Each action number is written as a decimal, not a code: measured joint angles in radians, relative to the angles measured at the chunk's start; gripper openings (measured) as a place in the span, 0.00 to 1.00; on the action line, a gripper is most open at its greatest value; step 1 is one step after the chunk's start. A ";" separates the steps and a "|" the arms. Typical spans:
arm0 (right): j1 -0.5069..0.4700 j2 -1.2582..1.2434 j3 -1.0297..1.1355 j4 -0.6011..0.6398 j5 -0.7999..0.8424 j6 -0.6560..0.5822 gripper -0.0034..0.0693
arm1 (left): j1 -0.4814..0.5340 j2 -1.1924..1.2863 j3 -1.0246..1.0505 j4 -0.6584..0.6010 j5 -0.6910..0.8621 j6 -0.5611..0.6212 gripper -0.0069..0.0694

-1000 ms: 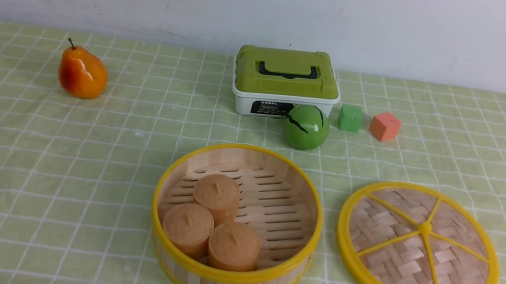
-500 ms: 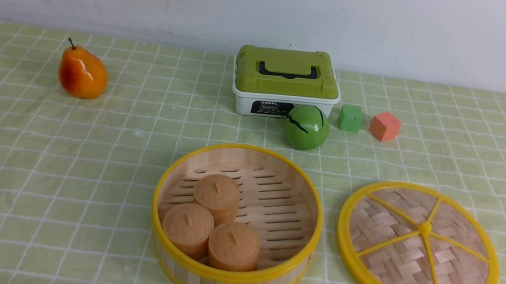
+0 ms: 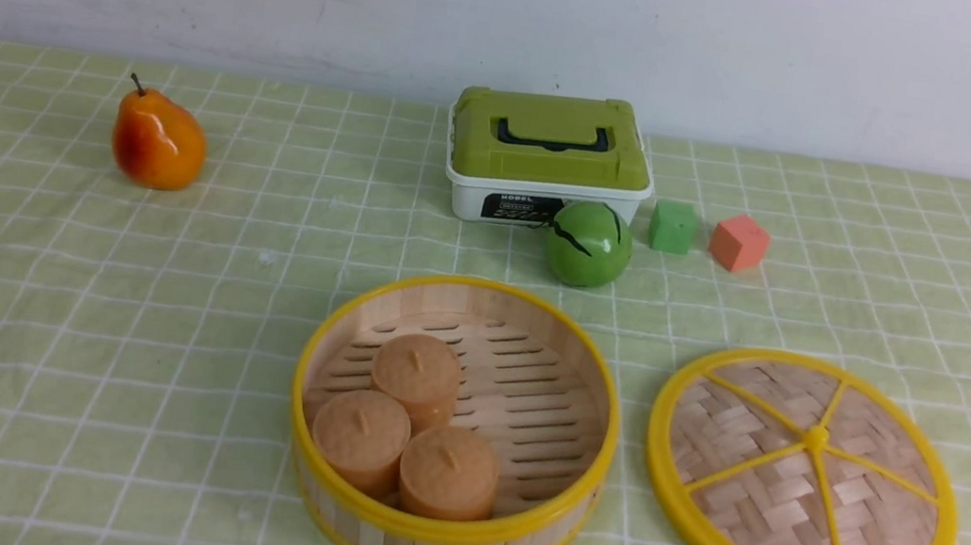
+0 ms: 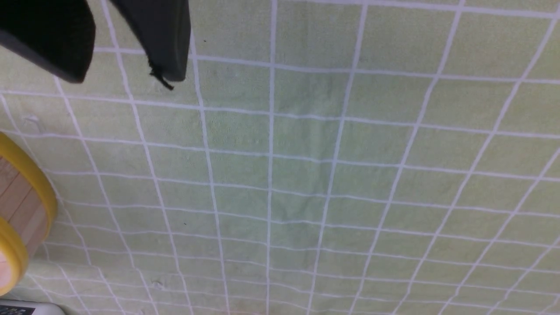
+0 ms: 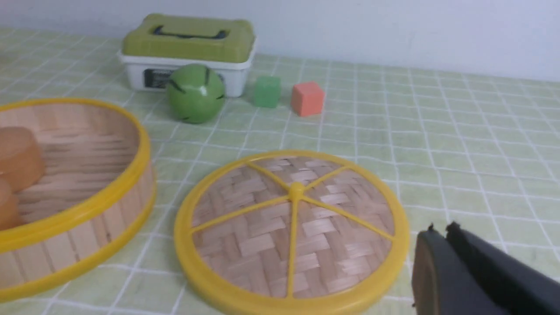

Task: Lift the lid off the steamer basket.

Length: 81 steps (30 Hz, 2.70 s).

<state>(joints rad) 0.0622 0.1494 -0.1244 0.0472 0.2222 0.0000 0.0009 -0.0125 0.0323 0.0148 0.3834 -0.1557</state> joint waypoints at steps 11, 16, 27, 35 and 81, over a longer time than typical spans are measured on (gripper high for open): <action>-0.128 -0.159 0.150 -0.040 0.084 0.122 0.08 | 0.000 0.000 0.000 0.000 0.000 0.000 0.40; -0.130 -0.160 0.145 -0.040 0.151 0.122 0.09 | 0.000 0.000 0.000 0.000 0.000 0.000 0.40; -0.130 -0.160 0.142 -0.038 0.165 0.123 0.11 | 0.000 0.000 0.000 0.000 0.000 0.000 0.40; -0.130 -0.160 0.142 -0.036 0.166 0.123 0.11 | 0.000 0.000 0.000 0.000 0.000 0.000 0.40; -0.130 -0.160 0.142 -0.036 0.166 0.123 0.20 | 0.000 0.000 0.000 0.000 0.000 0.000 0.40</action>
<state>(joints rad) -0.0682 -0.0106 0.0177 0.0108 0.3882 0.1231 0.0009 -0.0125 0.0323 0.0148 0.3837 -0.1557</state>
